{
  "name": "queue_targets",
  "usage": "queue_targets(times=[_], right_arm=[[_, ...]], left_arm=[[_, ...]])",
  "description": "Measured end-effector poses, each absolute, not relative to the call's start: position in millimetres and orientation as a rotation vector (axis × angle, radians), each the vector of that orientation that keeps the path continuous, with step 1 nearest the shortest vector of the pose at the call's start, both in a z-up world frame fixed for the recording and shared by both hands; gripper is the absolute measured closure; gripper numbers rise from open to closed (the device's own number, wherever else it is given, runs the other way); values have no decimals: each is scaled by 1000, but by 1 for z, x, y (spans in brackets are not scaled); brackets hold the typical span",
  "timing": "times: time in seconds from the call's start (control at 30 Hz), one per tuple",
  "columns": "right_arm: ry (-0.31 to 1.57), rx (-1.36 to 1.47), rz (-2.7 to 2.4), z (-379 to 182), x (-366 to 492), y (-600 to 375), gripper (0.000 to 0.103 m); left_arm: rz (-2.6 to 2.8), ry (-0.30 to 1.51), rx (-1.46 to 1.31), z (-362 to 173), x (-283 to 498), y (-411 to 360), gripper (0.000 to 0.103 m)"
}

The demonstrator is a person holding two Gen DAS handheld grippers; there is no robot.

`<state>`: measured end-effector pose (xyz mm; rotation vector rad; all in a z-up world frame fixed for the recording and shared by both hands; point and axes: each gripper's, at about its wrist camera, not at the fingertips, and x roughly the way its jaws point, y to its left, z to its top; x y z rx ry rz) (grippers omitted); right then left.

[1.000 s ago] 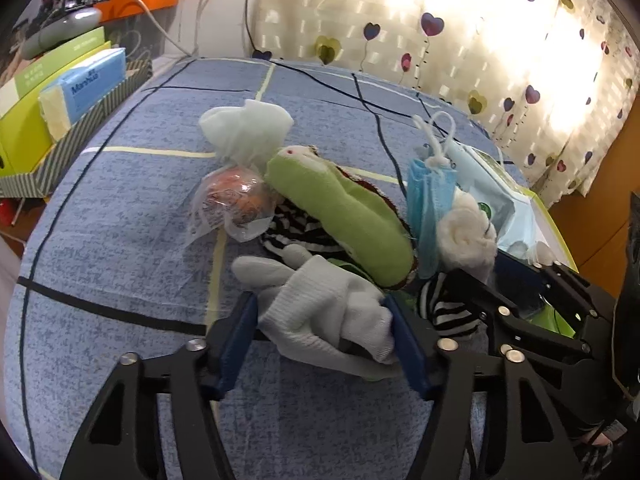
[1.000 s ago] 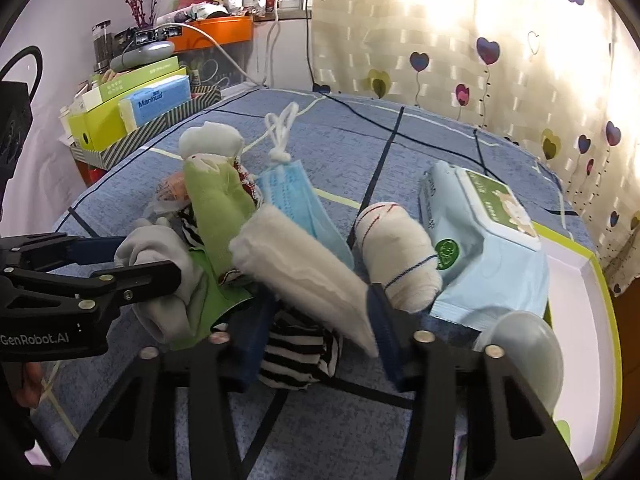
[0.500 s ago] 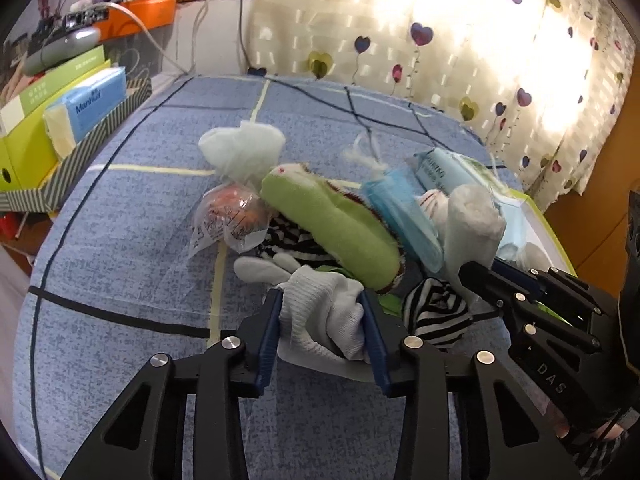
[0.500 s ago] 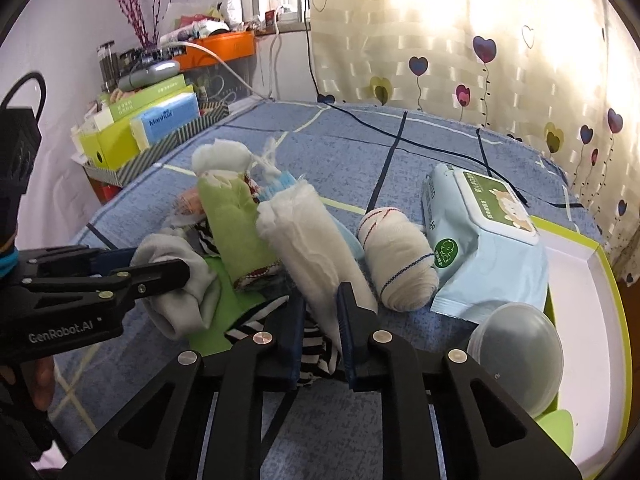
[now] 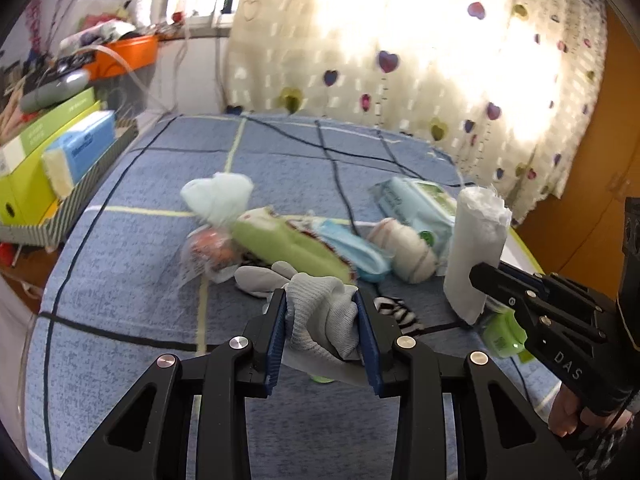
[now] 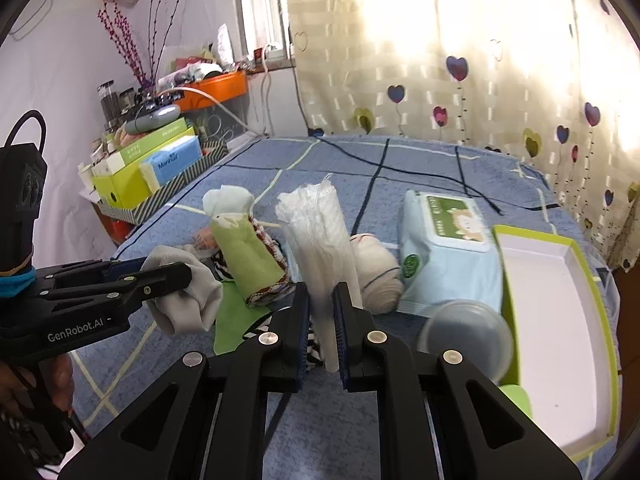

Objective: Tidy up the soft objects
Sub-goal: 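Carry the grey glove and white towel into the white box and release both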

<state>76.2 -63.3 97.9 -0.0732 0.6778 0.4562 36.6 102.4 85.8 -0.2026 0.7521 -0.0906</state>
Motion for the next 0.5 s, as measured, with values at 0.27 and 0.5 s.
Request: queue_targets(times=[0.27, 0.5], right_arm=[[658, -52, 343, 112, 65, -104, 90], [671, -40, 226, 114, 59, -151, 90]], left_arm=[[-204, 730, -165, 104, 44, 66, 71], [-314, 704, -164, 123, 57, 28, 71]])
